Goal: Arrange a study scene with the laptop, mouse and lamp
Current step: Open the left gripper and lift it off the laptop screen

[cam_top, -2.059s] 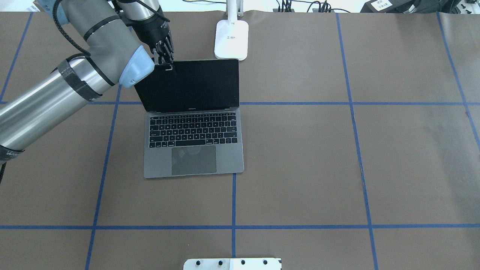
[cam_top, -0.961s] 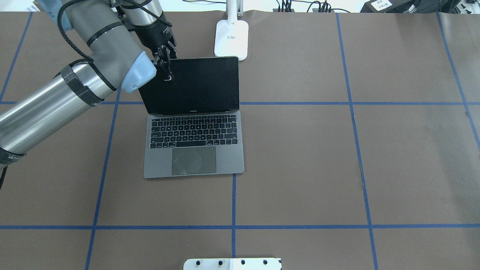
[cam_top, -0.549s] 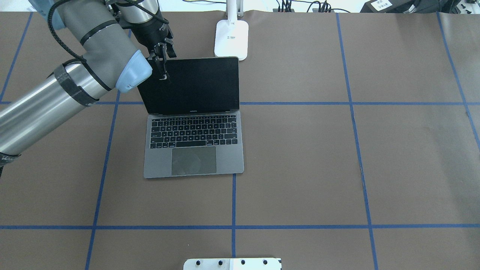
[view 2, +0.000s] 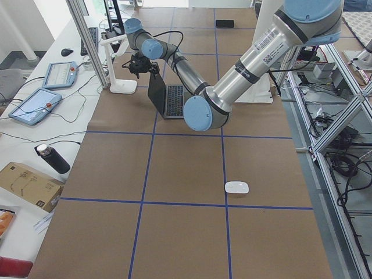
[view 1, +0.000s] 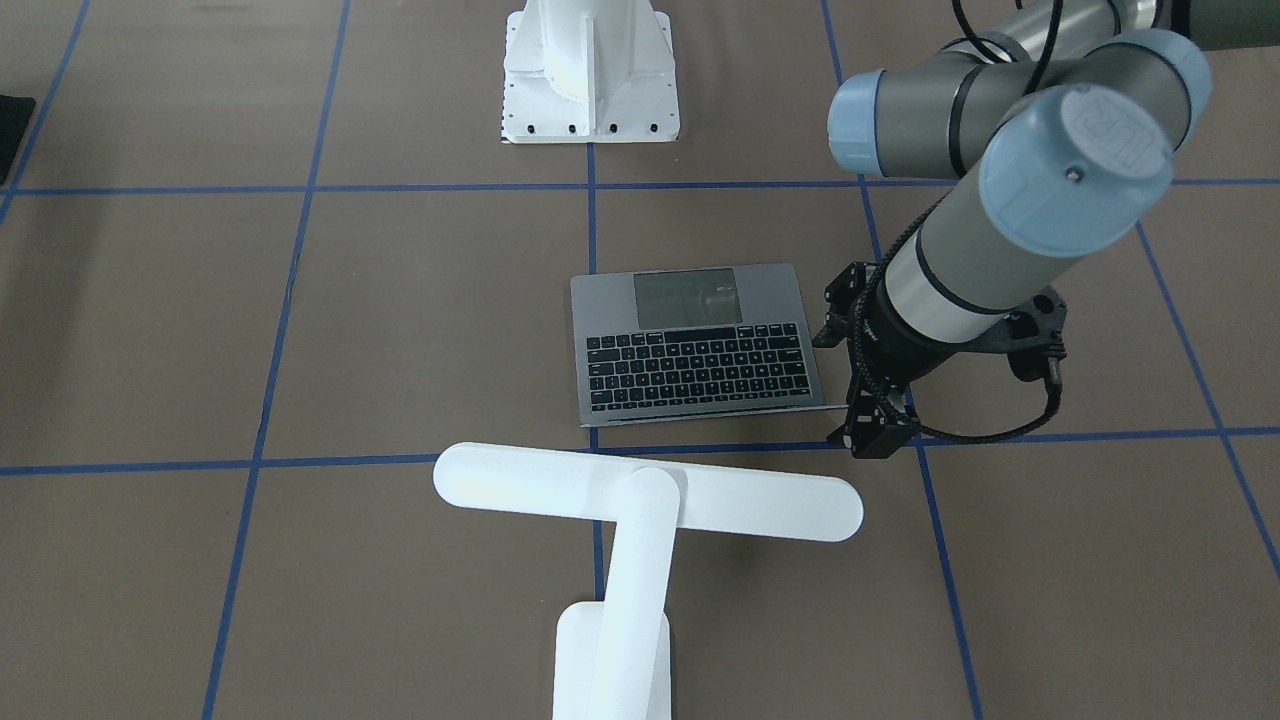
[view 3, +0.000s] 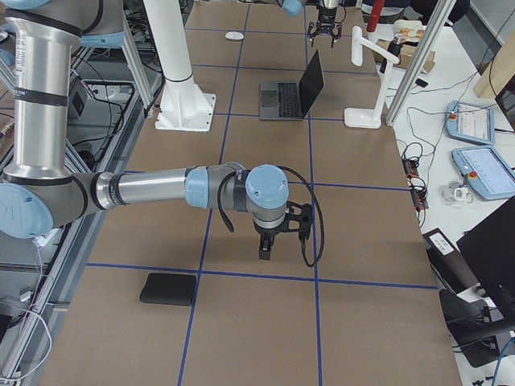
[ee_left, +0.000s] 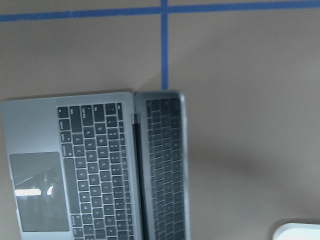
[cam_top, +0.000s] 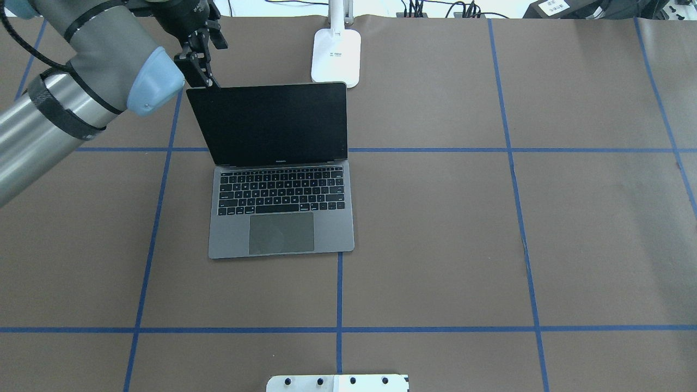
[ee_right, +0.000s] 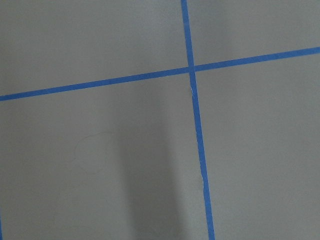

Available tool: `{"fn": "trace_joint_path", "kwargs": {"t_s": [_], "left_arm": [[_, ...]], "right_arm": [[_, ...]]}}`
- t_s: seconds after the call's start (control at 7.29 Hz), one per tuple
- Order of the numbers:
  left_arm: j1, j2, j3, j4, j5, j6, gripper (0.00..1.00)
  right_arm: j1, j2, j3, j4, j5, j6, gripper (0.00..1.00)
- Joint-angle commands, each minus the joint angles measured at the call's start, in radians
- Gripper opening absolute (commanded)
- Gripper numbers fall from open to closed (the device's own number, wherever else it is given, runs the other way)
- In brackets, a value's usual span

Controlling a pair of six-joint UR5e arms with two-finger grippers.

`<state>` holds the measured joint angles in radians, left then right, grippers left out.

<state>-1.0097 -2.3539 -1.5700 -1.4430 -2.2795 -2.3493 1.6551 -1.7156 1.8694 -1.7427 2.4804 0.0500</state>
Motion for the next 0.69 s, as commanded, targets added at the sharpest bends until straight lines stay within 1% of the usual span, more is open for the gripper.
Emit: {"fn": "trace_joint_path", "kwargs": {"t_s": [0.0,0.14,0.27,0.41,0.55], "left_arm": [[-0.029,0.166,-0.215,0.007,0.034,0.187,1.0],[-0.03,0.203,-0.247,0.007,0.034,0.326,1.0],[-0.03,0.218,-0.251,0.007,0.038,0.405,1.0],[-0.035,0.243,-0.275,0.006,0.038,0.532,1.0],[-0.035,0.305,-0.332,0.006,0.038,0.691,1.0]], "right_arm": [[0.0,0.004,0.007,-0.003,-0.002,0.001,1.0],[0.0,0.011,0.007,-0.011,0.0,0.002,1.0],[-0.001,0.03,0.007,-0.029,0.0,0.032,1.0],[-0.006,0.042,0.031,-0.034,0.0,0.065,1.0],[-0.04,0.042,0.042,-0.037,0.0,0.082,1.0]]}}
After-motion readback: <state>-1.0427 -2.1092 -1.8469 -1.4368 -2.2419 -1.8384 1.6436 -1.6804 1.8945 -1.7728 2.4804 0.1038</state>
